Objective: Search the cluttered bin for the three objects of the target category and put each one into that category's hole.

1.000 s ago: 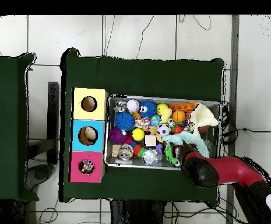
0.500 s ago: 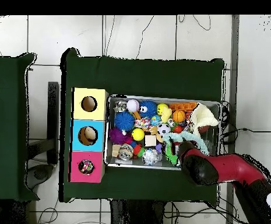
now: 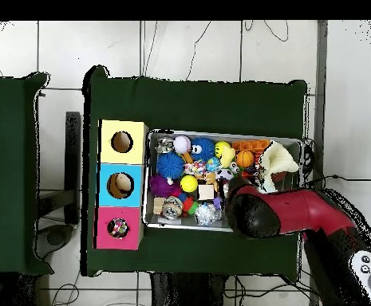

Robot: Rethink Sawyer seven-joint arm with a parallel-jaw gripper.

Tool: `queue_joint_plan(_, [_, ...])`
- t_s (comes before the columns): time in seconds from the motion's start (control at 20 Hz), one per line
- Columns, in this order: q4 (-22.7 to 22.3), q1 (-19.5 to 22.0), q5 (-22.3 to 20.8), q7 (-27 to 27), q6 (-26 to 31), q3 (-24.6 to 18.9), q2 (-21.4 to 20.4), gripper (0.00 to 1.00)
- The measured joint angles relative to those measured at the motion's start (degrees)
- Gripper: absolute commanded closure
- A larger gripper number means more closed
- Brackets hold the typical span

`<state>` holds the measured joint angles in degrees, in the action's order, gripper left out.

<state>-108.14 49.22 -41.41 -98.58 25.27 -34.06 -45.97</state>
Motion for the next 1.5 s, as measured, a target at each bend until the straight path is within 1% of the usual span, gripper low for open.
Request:
queue_joint_plan(0.1, [0.14,-2.12,0.83,0.0,0.93,0.0,-1.44,0.0])
queue_joint_plan(0.15, [0.17,-4.03,1.54,0.0,1.3,0.0,-2.65,0.0])
queue_joint_plan(0.3, [0.16,-6.79,1.93,0.0,1.26,0.36,-3.93,0.0])
queue_joint_plan(0.35, [0.16,-9.26,1.83,-0.01,0.79,1.3,-4.4,0.0])
queue_joint_plan(0.45, [0.15,-11.04,1.83,-0.02,-0.17,2.46,-4.37,0.0])
queue_joint_plan(0.6, [0.16,-13.93,1.41,-0.07,-3.41,5.21,-3.77,0.0])
queue_joint_plan(0.7, [0.15,-14.92,0.99,-0.07,-5.4,6.46,-3.25,0.0])
queue_joint_plan(0.9, [0.22,-16.65,-0.13,-0.07,-13.51,10.44,-0.25,0.0])
queue_joint_plan(0.95, [0.41,-16.8,-0.31,-0.07,-16.58,11.86,1.34,0.0])
queue_joint_plan(1.05, [0.8,-16.87,-0.32,-0.07,-20.04,13.59,3.55,0.0])
queue_joint_plan(1.15, [1.14,-16.86,-0.36,-0.07,-22.0,14.65,5.13,0.0])
queue_joint_plan(1.25, [1.9,-16.81,-0.41,-0.07,-24.29,16.03,7.85,0.0])
queue_joint_plan(1.5, [3.35,-16.91,-0.4,-0.07,-24.75,17.26,11.19,0.0])
